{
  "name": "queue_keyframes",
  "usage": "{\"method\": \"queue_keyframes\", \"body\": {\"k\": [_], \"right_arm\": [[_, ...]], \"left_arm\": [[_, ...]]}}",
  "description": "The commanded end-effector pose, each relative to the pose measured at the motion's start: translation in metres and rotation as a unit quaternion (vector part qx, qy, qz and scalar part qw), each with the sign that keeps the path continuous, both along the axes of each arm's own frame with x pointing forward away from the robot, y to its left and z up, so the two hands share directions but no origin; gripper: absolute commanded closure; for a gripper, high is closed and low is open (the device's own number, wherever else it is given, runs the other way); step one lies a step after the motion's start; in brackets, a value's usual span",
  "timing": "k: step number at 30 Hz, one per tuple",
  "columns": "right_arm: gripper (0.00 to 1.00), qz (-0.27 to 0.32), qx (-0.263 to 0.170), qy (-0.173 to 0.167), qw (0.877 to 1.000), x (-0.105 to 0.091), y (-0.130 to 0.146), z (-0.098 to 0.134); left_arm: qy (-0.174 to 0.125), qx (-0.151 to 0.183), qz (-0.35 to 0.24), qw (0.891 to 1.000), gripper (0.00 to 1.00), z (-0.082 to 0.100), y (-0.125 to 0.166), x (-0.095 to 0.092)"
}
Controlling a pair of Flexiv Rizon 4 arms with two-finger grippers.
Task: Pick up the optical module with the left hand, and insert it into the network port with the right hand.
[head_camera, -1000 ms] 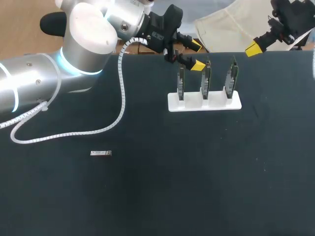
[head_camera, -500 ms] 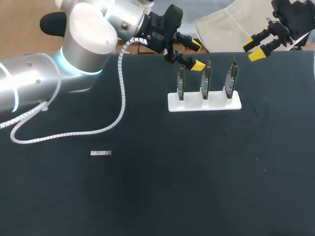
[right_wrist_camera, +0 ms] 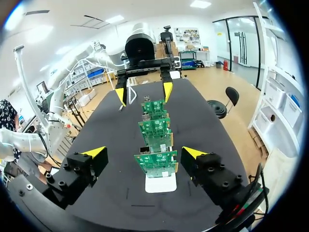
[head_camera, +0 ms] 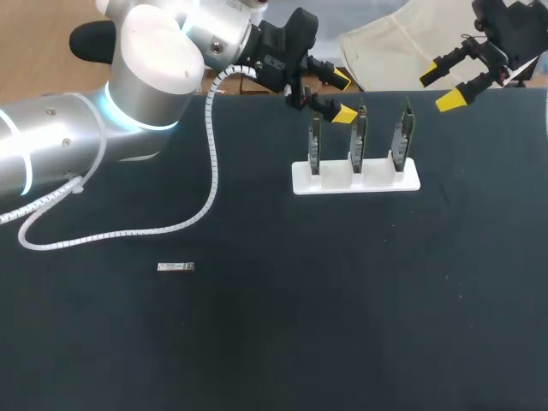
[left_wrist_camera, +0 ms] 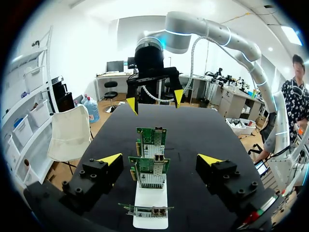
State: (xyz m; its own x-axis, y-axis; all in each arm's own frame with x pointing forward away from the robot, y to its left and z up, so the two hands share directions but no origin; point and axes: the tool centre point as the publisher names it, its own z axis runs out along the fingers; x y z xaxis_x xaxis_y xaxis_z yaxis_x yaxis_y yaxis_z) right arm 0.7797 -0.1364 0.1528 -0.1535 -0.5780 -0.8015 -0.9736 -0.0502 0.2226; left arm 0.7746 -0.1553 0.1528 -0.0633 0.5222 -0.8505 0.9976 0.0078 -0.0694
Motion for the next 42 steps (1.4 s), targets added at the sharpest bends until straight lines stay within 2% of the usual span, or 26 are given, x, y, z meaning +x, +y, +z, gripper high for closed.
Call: {"method": "queue_keyframes", "body": {"k": [1,4,10,12,16,21,23,28,31,35,42], "right_arm": [[0.00,-0.003,0.000,-0.003,1.000,-0.004,0.000,0.000],[0.00,-0.003,0.000,-0.003,1.000,-0.004,0.000,0.000],[0.00,-0.003,0.000,-0.003,1.000,-0.004,0.000,0.000],[0.00,-0.003,0.000,-0.003,1.000,-0.004,0.000,0.000],[0.00,-0.003,0.000,-0.003,1.000,-0.004,0.000,0.000],[0.00,-0.003,0.000,-0.003,1.000,-0.004,0.000,0.000],[0.00,-0.003,0.000,-0.003,1.000,-0.004,0.000,0.000],[0.00,-0.003,0.000,-0.003,1.000,-0.004,0.000,0.000],[0.00,-0.003,0.000,-0.003,1.000,-0.004,0.000,0.000],[0.00,-0.003,0.000,-0.003,1.000,-0.004,0.000,0.000],[0.00,-0.003,0.000,-0.003,1.000,-0.004,0.000,0.000]], "left_arm": [[-0.009,-0.002,-0.005,1.000,0.00,0.002,-0.001,0.000],[-0.020,0.007,-0.010,1.000,0.00,0.007,-0.002,0.001],[-0.044,-0.005,-0.002,0.999,0.00,0.024,0.004,0.005],[-0.061,-0.011,0.000,0.998,0.00,0.034,0.007,0.007],[-0.111,0.000,-0.001,0.994,0.00,0.059,0.020,0.010],[-0.160,0.026,0.010,0.987,0.00,0.084,0.050,0.005],[-0.175,0.047,0.017,0.983,0.00,0.090,0.066,0.002],[-0.218,0.099,0.030,0.970,0.00,0.105,0.110,-0.014],[-0.233,0.126,0.041,0.963,0.00,0.109,0.140,-0.026],[-0.230,0.156,0.052,0.959,0.00,0.110,0.178,-0.045],[-0.196,0.222,0.063,0.953,0.00,0.101,0.229,-0.083]]}}
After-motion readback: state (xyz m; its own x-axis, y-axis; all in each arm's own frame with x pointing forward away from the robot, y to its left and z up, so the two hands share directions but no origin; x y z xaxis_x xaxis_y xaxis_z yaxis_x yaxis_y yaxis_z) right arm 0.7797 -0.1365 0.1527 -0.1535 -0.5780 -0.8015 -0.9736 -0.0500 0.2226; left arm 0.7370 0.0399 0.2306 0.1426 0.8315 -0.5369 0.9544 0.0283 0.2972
